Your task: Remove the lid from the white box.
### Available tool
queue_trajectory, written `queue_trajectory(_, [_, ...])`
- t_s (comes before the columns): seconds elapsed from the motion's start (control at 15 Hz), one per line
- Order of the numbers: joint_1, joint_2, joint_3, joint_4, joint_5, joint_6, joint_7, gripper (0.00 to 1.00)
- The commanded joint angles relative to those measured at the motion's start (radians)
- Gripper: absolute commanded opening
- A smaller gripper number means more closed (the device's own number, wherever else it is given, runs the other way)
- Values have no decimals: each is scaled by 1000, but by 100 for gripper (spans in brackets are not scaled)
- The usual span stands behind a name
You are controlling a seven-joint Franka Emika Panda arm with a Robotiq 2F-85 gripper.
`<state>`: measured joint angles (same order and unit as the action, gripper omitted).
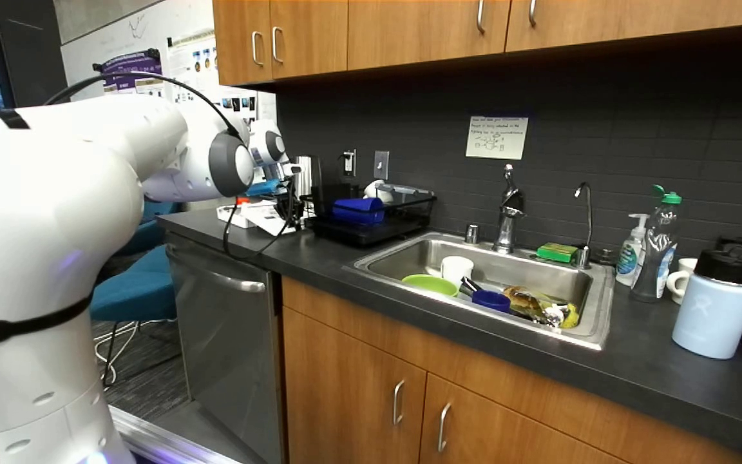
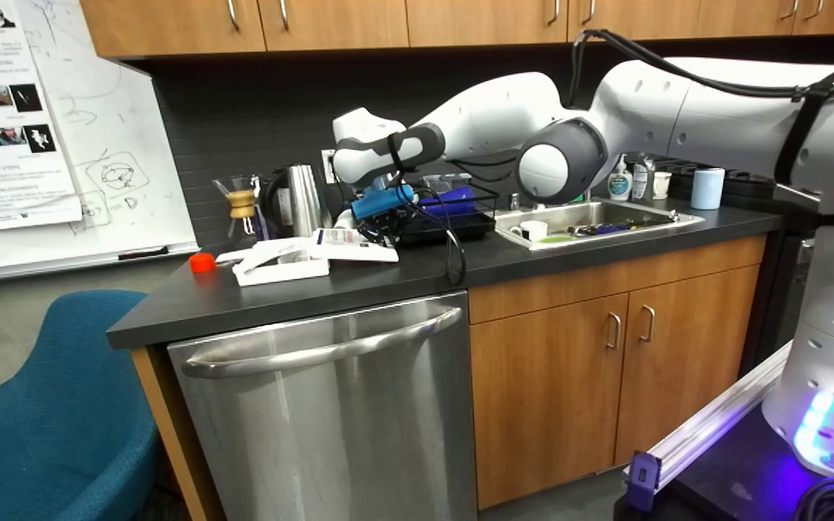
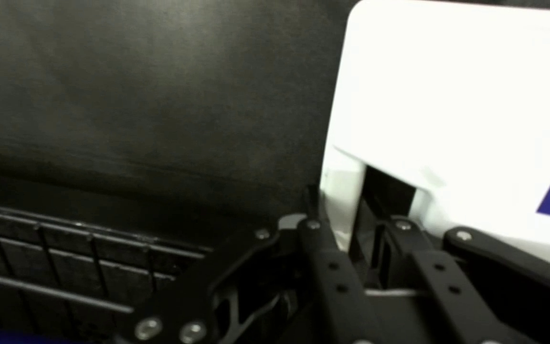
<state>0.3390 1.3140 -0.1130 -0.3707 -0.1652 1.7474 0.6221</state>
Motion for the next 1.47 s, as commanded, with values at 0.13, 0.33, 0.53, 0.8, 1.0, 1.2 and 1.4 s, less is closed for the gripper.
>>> queue_trajectory(0.13, [-12, 10, -9, 8, 1, -6, -7, 51])
queue_trajectory(0.33, [-7, -5, -6, 2, 3, 23, 1, 66])
queue_trajectory(0.53, [8, -22, -3, 4, 4, 80, 24, 80])
queue_trajectory(0.8, [41, -41, -14, 9, -10, 140, 34, 96])
queue_trajectory(1.0, [60, -56, -14, 16, -12, 169, 26, 100])
queue_trajectory(1.2, [69, -79, -12, 17, -13, 163, 10, 100])
queue_trajectory(1.4, [79, -113, -1, 18, -7, 148, -48, 100])
